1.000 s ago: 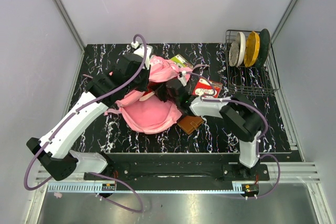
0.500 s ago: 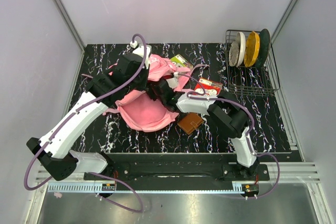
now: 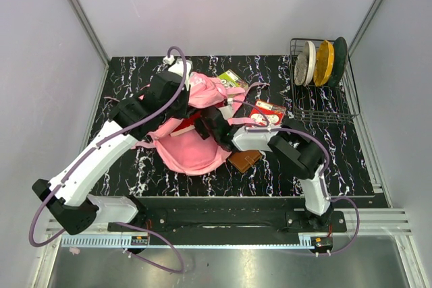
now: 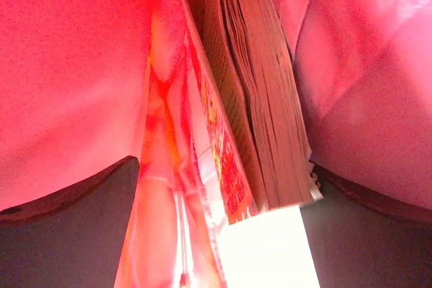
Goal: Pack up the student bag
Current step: Place the book in the student bag.
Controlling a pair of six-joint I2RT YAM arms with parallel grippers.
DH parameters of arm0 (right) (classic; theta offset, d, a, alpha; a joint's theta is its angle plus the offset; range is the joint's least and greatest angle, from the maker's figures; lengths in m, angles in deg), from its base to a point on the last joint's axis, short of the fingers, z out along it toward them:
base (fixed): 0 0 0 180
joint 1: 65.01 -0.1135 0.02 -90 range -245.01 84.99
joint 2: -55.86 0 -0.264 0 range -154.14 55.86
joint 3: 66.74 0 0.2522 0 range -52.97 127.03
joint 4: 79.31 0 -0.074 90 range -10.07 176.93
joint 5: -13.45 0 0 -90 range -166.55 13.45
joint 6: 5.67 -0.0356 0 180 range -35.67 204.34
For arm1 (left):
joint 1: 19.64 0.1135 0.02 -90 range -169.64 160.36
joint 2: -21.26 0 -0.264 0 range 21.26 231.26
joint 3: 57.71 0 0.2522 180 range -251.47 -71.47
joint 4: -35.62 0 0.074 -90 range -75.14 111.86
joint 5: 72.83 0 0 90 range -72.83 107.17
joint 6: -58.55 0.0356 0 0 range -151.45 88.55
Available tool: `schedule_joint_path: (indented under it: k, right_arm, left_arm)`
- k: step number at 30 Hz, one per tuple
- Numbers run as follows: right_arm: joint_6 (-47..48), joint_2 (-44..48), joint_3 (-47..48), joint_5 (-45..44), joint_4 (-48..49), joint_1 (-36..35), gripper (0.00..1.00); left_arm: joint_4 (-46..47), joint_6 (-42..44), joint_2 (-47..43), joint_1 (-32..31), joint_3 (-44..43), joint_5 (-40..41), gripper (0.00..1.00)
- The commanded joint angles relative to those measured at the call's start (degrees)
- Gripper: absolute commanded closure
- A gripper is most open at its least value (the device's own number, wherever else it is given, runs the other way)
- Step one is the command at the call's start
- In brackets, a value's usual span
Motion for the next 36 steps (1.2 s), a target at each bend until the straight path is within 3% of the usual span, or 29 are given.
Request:
schedule_joint_path:
  k: [1,10,13,16,20,25,28,32,34,36]
  right_arm:
    - [2.46,8.16,-4.1,-0.68,5.99,0.13,0.0]
    - [3.86,16.43,-12.45,1.69,7.92,-0.66,0.0]
    - [0.27,19.94,-15.36,3.35,5.39,-0.57,0.0]
    - [4.22,25.65,-17.72,3.71,1.43,-1.01,0.0]
    - [13.23,36.7,-29.21,7.31,9.41,-1.36,0.03]
    - [23.02,49.02,-35.73,10.31,6.88,-1.45,0.03]
    - [25.92,53.51,-36.11,9.77,6.25,-1.36,0.03]
    - [32.42,53.78,-32.77,17.59,7.49,-1.36,0.03]
    - [31.3,56.58,-32.32,17.0,3.64,-1.36,0.03]
    - [29.19,59.75,-31.71,5.34,-9.52,-1.36,0.01]
  left_arm:
    - [7.3,-1.96,-3.36,0.91,0.06,2.75,1.0]
    - [8.53,-2.66,-4.24,3.46,3.57,2.22,1.0]
    - [8.88,-2.66,-4.42,4.08,4.62,2.04,1.0]
    - [8.71,-2.75,-4.77,4.69,5.33,3.09,1.0]
    - [8.62,-2.66,-4.68,9.43,8.49,1.79,1.0]
    - [10.81,-3.63,-5.56,13.57,12.79,-3.22,1.0]
    - [12.3,-4.33,-6.0,13.66,14.38,-6.74,1.0]
    - [12.75,-5.73,-6.7,13.66,15.35,-8.5,1.0]
    - [12.49,-6.0,-7.93,13.66,15.53,-7.98,1.0]
    - [12.31,-6.0,-9.77,13.66,15.79,-6.58,1.0]
